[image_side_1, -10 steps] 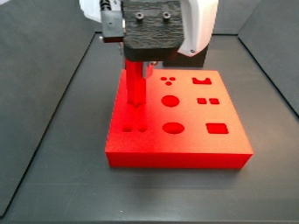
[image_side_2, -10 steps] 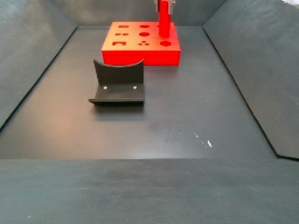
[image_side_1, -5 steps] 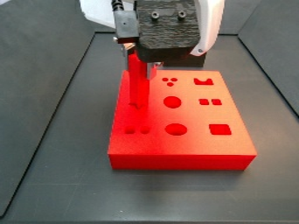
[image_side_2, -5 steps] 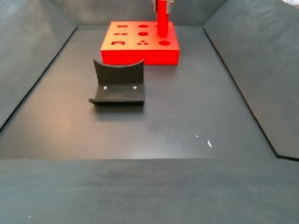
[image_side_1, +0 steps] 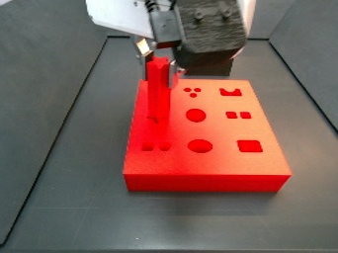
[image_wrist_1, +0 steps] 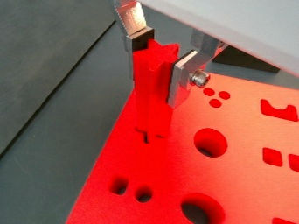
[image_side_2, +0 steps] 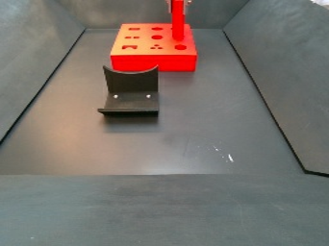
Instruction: Insert the star object.
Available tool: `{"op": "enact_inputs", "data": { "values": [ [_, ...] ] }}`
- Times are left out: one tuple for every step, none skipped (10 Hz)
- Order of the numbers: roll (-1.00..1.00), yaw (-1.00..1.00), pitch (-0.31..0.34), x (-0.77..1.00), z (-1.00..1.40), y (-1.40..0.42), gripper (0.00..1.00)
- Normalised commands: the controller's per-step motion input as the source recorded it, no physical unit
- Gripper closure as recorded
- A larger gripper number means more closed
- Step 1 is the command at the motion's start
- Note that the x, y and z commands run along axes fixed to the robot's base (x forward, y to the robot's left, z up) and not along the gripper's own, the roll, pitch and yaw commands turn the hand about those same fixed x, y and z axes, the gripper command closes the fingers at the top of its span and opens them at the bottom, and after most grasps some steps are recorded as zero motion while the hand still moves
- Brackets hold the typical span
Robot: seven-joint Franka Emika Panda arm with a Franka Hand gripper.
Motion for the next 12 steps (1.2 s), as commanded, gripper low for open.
{"op": "enact_inputs", "data": {
  "values": [
    [0.0, 0.1, 0.0, 0.03, 0.0, -0.03, 1.0],
    [0.0, 0.0, 0.0, 0.0, 0.0, 0.0, 1.0],
    [0.02, -0.03, 0.0, -0.05, -0.04, 0.0, 1.0],
    [0.0, -0.06, 0.0, -0.14, 0.0, 0.0, 1.0],
    [0.0, -0.07, 0.0, -0.19, -0.01, 0.02, 1.0],
    [0.0, -0.01, 0.0, -0.03, -0.01, 0.0, 1.0],
    [0.0, 0.0, 0.0, 0.04, -0.05, 0.0, 1.0],
    [0.0, 0.0, 0.011, 0.21, -0.09, 0.0, 1.0],
    [0.0, 0.0, 0.013, 0.23, -0.11, 0.0, 1.0],
    [0.0, 0.0, 0.009, 0.17, -0.16, 0.0, 1.0],
    [0.17, -0.09, 0.043, 0.0, -0.33, 0.0, 1.0],
    [0.08, -0.18, 0.064, -0.1, -0.41, 0.0, 1.0]
  ]
}}
